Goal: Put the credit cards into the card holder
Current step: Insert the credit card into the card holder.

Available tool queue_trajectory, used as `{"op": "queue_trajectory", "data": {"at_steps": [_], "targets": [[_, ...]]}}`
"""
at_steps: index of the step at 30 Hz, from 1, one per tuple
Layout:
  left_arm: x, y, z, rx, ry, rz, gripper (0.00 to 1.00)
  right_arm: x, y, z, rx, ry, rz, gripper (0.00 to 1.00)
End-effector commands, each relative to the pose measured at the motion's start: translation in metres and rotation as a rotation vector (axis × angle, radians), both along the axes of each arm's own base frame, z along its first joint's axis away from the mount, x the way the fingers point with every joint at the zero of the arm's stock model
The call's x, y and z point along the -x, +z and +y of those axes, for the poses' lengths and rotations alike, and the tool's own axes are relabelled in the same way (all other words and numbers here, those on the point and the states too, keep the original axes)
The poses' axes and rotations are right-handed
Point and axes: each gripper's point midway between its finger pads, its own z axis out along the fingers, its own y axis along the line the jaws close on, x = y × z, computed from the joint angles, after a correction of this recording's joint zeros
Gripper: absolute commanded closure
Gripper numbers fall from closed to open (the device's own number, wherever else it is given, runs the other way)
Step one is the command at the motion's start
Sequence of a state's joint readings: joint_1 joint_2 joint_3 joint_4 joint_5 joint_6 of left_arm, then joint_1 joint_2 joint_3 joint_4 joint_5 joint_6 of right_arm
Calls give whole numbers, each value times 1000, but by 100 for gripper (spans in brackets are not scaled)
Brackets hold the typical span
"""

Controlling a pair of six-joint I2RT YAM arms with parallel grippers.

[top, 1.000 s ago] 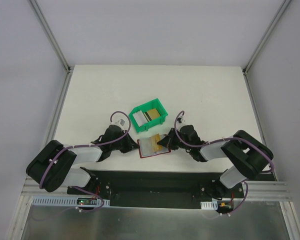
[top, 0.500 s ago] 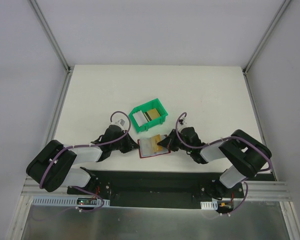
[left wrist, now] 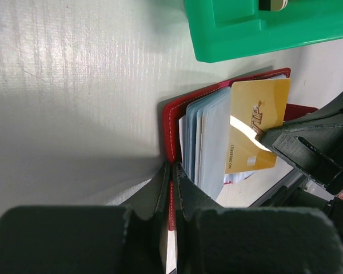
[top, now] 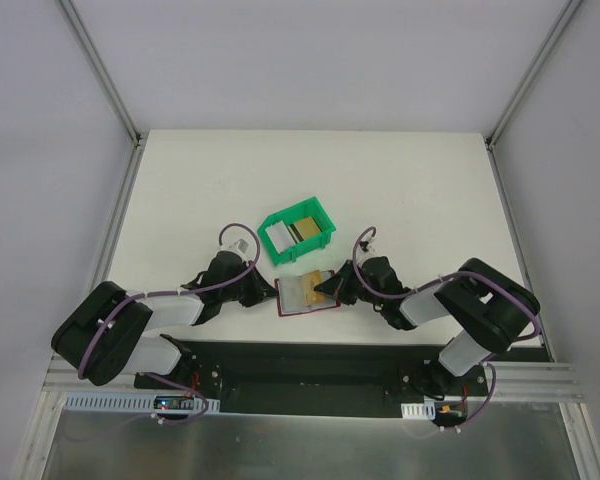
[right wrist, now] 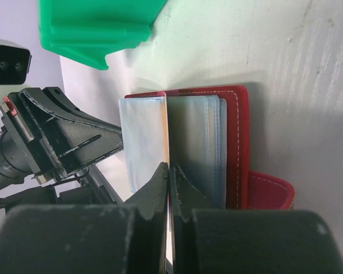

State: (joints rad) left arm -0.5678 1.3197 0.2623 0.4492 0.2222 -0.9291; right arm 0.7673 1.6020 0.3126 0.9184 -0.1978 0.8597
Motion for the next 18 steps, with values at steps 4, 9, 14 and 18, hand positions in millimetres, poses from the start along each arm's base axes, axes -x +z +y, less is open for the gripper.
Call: {"op": "queue_trajectory", "data": {"at_steps": [4,9,14,18], "targets": [[41,-51,42,-196,34,175,100,14,-4,3,-21,26,30,100],[41,-52,43,-200,45,178,100,15,-3,1,-26,21,24,100],[40,-52,43,-198,50,181,100,13,9,5,-76,28,-27,100],[40,-52,42,-196,51,181,100,11,19,8,-99,34,-64,100]]}}
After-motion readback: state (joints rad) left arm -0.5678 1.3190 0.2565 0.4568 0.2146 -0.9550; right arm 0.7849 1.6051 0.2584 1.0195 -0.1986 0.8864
